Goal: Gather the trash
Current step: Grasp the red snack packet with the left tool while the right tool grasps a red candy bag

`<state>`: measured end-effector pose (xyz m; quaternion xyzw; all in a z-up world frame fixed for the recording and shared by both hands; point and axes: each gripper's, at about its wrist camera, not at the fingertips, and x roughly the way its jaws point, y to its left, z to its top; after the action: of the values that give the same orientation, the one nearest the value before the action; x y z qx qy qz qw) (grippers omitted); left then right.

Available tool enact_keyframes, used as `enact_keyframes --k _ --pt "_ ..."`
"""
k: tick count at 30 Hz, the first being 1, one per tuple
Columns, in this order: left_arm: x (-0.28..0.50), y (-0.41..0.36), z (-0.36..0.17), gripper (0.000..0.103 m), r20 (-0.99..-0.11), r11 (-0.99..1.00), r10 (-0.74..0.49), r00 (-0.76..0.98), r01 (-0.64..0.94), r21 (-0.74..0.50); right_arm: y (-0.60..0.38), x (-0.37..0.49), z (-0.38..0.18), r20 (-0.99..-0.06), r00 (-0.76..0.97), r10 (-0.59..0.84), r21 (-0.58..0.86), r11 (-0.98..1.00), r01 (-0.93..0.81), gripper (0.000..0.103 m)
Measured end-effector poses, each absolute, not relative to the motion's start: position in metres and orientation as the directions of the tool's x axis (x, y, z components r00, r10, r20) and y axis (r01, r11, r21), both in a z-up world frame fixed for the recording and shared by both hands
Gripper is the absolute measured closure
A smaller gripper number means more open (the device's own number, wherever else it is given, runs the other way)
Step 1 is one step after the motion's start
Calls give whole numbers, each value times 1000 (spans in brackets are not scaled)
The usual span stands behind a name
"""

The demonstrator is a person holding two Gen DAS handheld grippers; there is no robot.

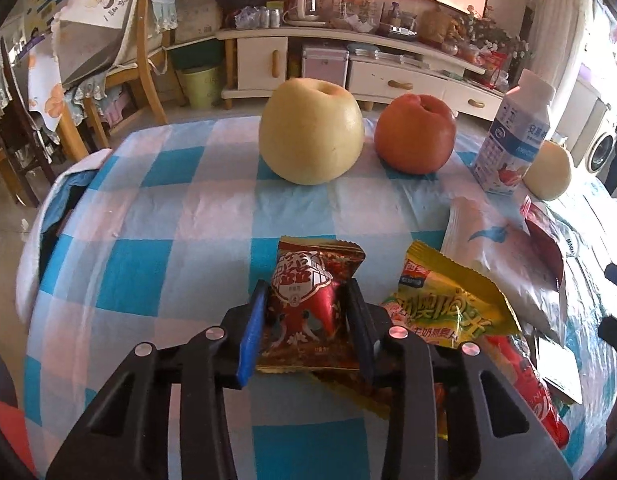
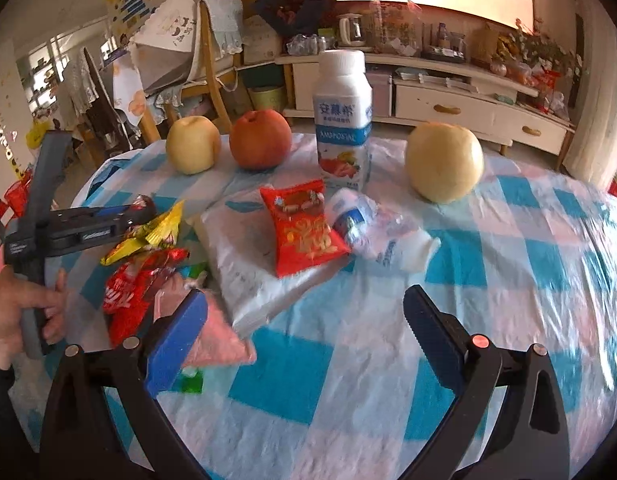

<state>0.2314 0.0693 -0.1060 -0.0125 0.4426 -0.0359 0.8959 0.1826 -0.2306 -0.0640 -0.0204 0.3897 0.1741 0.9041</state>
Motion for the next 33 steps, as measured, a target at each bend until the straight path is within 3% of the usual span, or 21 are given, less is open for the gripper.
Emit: enact_keyframes --k 10,12,13,14,22,26,33 --pt "227 80 -90 64 -767 998 -64 639 26 -62 -208 229 -73 -718 630 297 48 923 -381 5" --pt "224 78 -85 64 -760 997 -70 646 37 -60 -202 238 -75 -728 597 337 80 907 -414 33" --pt "223 78 -84 64 -757 997 -70 649 40 -58 -200 242 -77 -739 588 328 75 908 -411 53" --pt "223 77 -82 64 -754 998 -69 653 43 -54 -199 246 -79 -745 583 324 77 910 -407 60" --pt "223 84 -73 64 -739 997 -76 670 31 -75 -203 249 -87 -753 577 318 80 913 -399 58" --pt "220 84 -71 64 -729 997 -77 680 30 -77 -205 247 -86 -749 572 334 105 912 -396 63" --pt "211 86 -62 64 -712 995 -90 696 35 -92 -212 225 -59 -690 622 370 134 910 -392 65"
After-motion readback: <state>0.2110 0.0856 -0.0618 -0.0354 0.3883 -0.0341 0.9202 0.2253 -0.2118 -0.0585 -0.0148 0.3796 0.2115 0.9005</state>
